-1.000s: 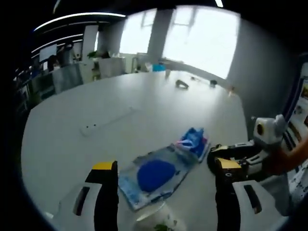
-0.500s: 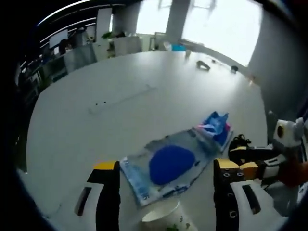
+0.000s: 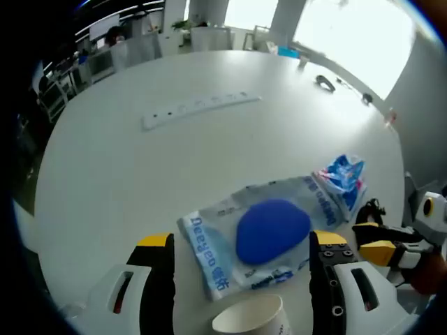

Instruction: Arrange the tabletop items into an orderly group along one side of the table until the central work area is clear of visible clutter.

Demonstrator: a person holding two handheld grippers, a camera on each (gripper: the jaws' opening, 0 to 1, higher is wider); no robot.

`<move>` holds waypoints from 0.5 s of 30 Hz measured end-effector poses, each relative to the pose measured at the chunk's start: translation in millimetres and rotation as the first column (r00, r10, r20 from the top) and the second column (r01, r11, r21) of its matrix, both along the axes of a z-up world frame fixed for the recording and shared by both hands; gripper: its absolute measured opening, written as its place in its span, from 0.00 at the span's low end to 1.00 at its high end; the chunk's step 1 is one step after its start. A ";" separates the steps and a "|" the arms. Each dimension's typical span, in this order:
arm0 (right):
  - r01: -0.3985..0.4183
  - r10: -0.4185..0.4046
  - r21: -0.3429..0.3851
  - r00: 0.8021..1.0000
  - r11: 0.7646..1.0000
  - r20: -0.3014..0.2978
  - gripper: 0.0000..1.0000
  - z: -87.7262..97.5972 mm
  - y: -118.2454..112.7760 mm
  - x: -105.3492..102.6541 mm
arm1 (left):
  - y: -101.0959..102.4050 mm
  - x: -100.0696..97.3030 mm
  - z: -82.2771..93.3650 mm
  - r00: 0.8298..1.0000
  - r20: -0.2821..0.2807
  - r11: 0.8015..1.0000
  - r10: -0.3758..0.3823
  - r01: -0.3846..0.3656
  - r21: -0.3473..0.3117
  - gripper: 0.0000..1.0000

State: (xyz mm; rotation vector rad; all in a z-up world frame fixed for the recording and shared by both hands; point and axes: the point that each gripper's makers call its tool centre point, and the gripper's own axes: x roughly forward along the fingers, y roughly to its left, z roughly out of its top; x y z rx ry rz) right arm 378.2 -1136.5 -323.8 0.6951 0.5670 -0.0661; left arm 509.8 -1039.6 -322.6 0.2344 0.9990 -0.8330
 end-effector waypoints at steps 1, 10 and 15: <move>0.000 0.000 -0.003 1.000 1.000 -0.001 0.46 -0.3 -0.1 2.4 | 1.3 0.5 -2.8 1.000 -0.012 1.000 0.009 -0.009 0.005 0.76; 0.032 -0.031 0.016 0.999 0.999 -0.034 0.43 -10.8 -3.5 11.2 | 2.6 4.8 -11.9 0.999 -0.029 1.000 0.026 -0.026 0.005 0.76; 0.042 -0.041 0.028 0.998 0.999 -0.040 0.41 -12.9 -2.7 17.1 | 4.1 7.5 -16.7 0.999 -0.034 1.000 0.024 -0.024 0.010 0.75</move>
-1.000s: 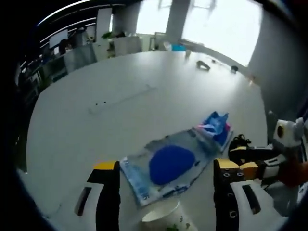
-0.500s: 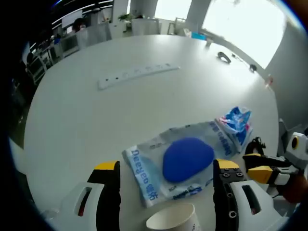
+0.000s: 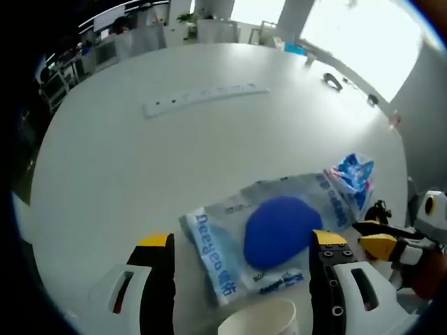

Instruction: Arrange the tabletop items into an orderly group along one side of the table until the central work area is clear of visible clutter.

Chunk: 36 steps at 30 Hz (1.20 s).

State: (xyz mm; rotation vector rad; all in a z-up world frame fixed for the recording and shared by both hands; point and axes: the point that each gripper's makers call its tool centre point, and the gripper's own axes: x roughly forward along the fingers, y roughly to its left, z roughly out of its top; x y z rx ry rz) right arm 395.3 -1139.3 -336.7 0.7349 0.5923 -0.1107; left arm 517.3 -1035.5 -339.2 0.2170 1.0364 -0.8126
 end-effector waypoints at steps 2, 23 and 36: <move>0.010 -0.010 0.000 1.000 1.000 0.003 0.40 0.6 -0.6 2.4 | 1.5 1.1 -1.7 1.000 -0.004 1.000 0.006 -0.006 0.002 0.75; 0.068 -0.067 0.022 0.997 0.997 -0.030 0.30 -12.3 -0.8 8.0 | 8.9 8.9 -20.6 0.999 -0.023 0.999 0.037 -0.037 0.011 0.60; 0.057 -0.057 -0.005 0.995 0.998 -0.079 0.14 -23.8 -0.1 6.1 | 13.7 14.8 -26.2 0.998 -0.016 0.998 0.055 -0.054 0.033 0.37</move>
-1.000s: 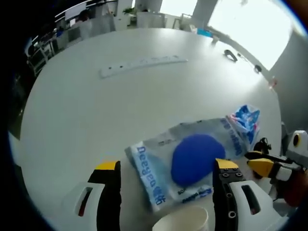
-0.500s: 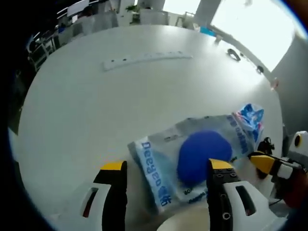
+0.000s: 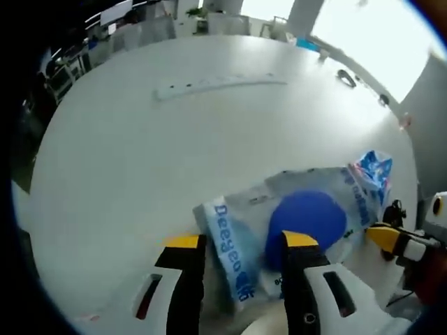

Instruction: Arrange the tabletop items into an orderly group along one side of the table until the central work area is clear of visible clutter.

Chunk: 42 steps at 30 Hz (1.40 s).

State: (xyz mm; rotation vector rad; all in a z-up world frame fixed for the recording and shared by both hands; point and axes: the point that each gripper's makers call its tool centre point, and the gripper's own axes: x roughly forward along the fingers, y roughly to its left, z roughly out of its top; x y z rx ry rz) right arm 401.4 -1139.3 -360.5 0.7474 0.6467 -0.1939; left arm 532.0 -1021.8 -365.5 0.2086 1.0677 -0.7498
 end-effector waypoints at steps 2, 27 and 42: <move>-0.004 0.004 -0.007 1.000 1.000 0.000 0.11 -1.3 0.0 -0.4 | 0.8 -0.3 0.1 1.000 0.007 1.000 0.002 -0.002 0.000 0.36; -0.028 0.027 -0.016 1.000 0.999 -0.014 0.00 -7.7 -2.3 -4.3 | 8.2 0.3 1.1 0.999 0.015 0.999 -0.038 0.037 0.039 0.00; -0.034 0.034 -0.024 0.999 0.999 0.001 0.00 -1.7 -6.2 -8.8 | 3.5 -7.2 5.7 1.000 -0.018 1.000 -0.002 0.002 -0.016 0.00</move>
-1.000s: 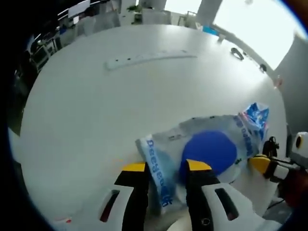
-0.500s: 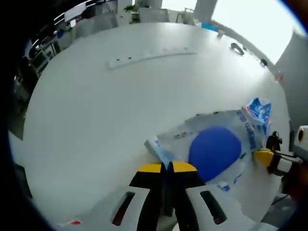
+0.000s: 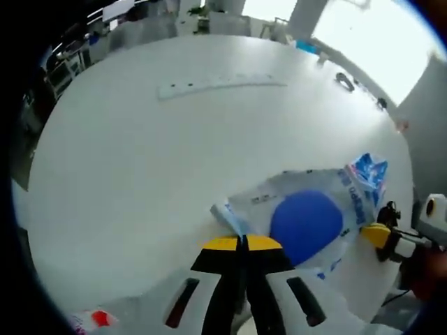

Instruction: Arrange the tabletop items into an orderly group along one side of the table until the central work area is clear of visible clutter.

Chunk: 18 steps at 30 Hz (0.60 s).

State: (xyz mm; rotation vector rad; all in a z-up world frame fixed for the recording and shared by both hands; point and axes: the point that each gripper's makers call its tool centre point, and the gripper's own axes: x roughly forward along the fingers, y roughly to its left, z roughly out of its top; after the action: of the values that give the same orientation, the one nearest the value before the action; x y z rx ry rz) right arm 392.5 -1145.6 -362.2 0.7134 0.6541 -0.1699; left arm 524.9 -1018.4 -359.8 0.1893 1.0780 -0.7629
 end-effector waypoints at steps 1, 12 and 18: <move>0.004 -0.004 0.004 1.000 1.000 0.002 0.00 0.7 -0.5 -0.3 | -0.4 -0.4 0.5 1.000 0.000 1.000 0.003 -0.003 -0.005 0.00; -0.005 0.005 -0.004 1.000 1.000 0.009 0.00 6.8 -5.4 -2.1 | -3.9 -5.9 7.9 1.000 0.006 0.999 0.001 -0.001 -0.041 0.00; -0.007 0.007 -0.011 1.000 1.000 0.005 0.00 7.5 -8.7 -4.1 | -3.3 -12.5 4.3 1.000 -0.008 0.999 0.000 0.000 -0.048 0.00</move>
State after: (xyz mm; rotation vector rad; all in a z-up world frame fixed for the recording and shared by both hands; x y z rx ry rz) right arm 388.5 -1154.3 -354.7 0.7011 0.6501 -0.1652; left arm 512.4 -1021.7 -355.5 0.1458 1.0658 -0.7895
